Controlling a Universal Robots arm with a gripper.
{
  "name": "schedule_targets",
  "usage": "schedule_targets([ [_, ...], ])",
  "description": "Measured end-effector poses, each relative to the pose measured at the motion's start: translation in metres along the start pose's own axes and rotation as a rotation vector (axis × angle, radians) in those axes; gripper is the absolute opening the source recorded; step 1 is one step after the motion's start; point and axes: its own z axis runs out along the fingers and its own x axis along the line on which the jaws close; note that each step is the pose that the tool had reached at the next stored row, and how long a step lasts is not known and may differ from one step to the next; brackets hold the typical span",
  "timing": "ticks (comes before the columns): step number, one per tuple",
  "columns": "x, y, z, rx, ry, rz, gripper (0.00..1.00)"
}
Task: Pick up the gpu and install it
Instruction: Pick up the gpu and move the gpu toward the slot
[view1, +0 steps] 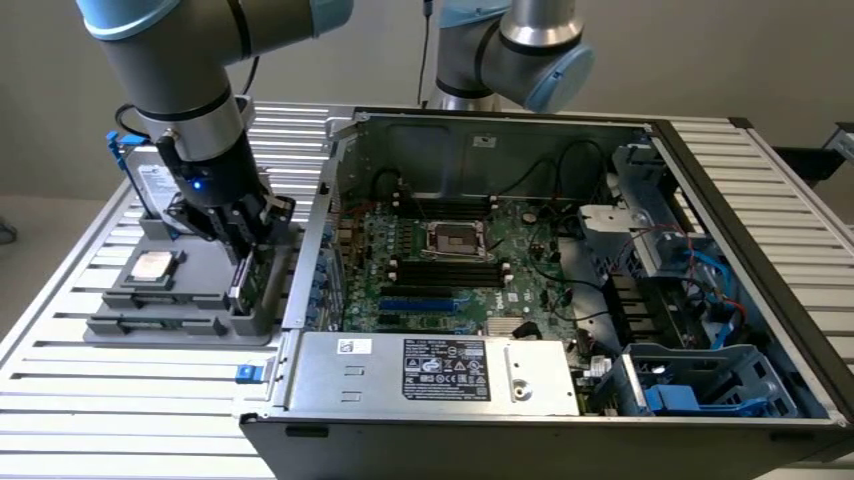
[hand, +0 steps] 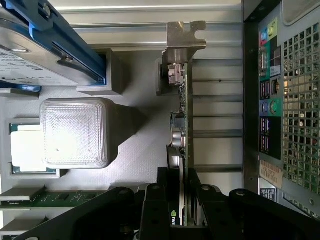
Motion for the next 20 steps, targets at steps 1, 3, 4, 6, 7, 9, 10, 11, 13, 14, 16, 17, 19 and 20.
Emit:
schedule_targets([
  [1, 0.000, 0.0000, 0.0002, 0.0000, -0.0002, 0.000, 0.26],
  [3, 0.000, -0.0001, 0.0008, 0.0000, -0.0007, 0.000, 0.26],
  [4, 0.000, -0.0001, 0.0010, 0.0000, -0.0010, 0.000, 0.26],
  [6, 0.000, -0.0001, 0.0018, -0.0004, -0.0021, 0.000, 0.26],
  [7, 0.000, -0.0001, 0.0020, -0.0005, -0.0022, 0.000, 0.26],
  [9, 0.000, -0.0002, 0.0023, -0.0001, -0.0023, 0.000, 0.26],
  [10, 0.000, -0.0002, 0.0023, -0.0001, -0.0024, 0.000, 0.26],
  [11, 0.000, -0.0002, 0.0023, -0.0001, -0.0024, 0.000, 0.26],
  [13, 0.000, -0.0002, 0.0024, -0.0002, -0.0026, 0.000, 0.26],
  [14, 0.000, -0.0002, 0.0024, -0.0005, -0.0028, 0.000, 0.26],
  [16, 0.000, -0.0001, 0.0016, -0.0016, -0.0035, 0.000, 0.26],
  [17, 0.000, 0.0002, 0.0004, -0.0034, -0.0052, 0.000, 0.26],
  [19, 0.000, 0.0005, -0.0075, -0.0017, -0.0028, 0.000, 0.26],
  [20, 0.000, 0.0008, -0.0117, -0.0020, -0.0030, 0.000, 0.26],
])
